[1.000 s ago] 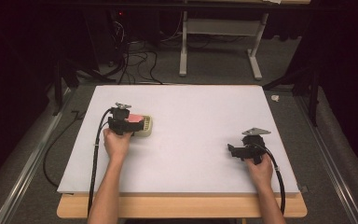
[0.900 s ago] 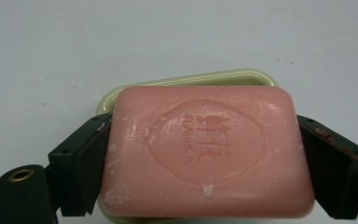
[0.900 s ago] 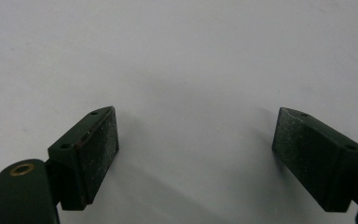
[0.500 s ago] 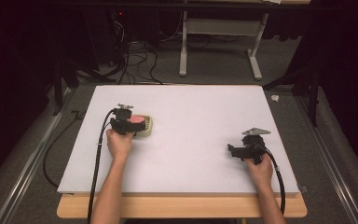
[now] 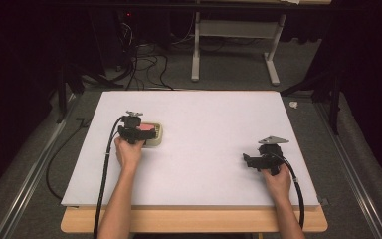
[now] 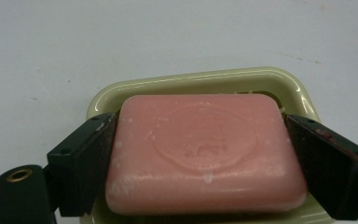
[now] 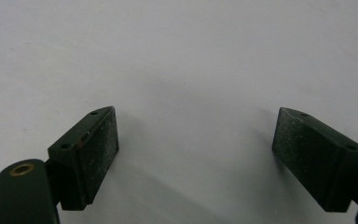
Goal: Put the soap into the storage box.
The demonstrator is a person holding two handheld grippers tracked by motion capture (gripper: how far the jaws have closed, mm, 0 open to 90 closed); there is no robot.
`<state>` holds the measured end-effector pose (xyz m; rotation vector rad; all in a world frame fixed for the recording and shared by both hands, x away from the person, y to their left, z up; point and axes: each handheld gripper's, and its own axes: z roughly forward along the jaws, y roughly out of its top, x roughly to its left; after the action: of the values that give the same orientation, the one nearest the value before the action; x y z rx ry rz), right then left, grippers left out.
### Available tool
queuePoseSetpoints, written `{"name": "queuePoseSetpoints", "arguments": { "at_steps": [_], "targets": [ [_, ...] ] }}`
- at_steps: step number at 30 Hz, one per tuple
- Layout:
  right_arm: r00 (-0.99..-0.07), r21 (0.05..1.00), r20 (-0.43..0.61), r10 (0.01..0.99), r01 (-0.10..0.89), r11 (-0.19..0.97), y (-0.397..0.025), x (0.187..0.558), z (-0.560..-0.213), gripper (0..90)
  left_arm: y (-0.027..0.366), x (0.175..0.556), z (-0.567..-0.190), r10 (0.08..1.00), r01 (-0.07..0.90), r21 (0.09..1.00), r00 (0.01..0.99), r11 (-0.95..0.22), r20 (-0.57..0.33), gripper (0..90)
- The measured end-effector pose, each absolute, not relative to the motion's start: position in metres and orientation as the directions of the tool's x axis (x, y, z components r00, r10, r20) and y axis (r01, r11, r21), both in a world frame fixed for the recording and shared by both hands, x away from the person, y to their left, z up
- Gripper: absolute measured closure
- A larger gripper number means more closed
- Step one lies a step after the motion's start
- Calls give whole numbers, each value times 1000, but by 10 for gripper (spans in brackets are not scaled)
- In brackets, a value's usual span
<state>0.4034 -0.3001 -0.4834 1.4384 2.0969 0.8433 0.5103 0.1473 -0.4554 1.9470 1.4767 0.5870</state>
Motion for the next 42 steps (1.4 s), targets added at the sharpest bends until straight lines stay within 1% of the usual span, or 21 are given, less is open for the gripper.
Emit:
{"name": "queuePoseSetpoints", "arguments": {
  "at_steps": [5, 11, 22, 27, 42],
  "targets": [
    [-349, 706, -29, 937, 656, 266, -300, 403, -483, 150, 150, 506, -447, 957, 662, 728, 288, -179, -26, 117],
    [-349, 707, -29, 937, 656, 266, -300, 403, -483, 150, 150, 501, -444, 950, 661, 721, 311, -208, -11, 112],
    [-348, 706, -27, 937, 657, 265, -300, 403, -483, 150, 145, 489, -432, 933, 627, 745, 360, -227, -19, 130],
    [-348, 706, -28, 937, 657, 265, -300, 403, -483, 150, 147, 485, -428, 933, 614, 755, 360, -230, -9, 131],
    [-348, 706, -28, 937, 657, 265, -300, 403, -483, 150, 154, 469, -424, 927, 592, 775, 373, -220, -22, 139]
  ]
}}
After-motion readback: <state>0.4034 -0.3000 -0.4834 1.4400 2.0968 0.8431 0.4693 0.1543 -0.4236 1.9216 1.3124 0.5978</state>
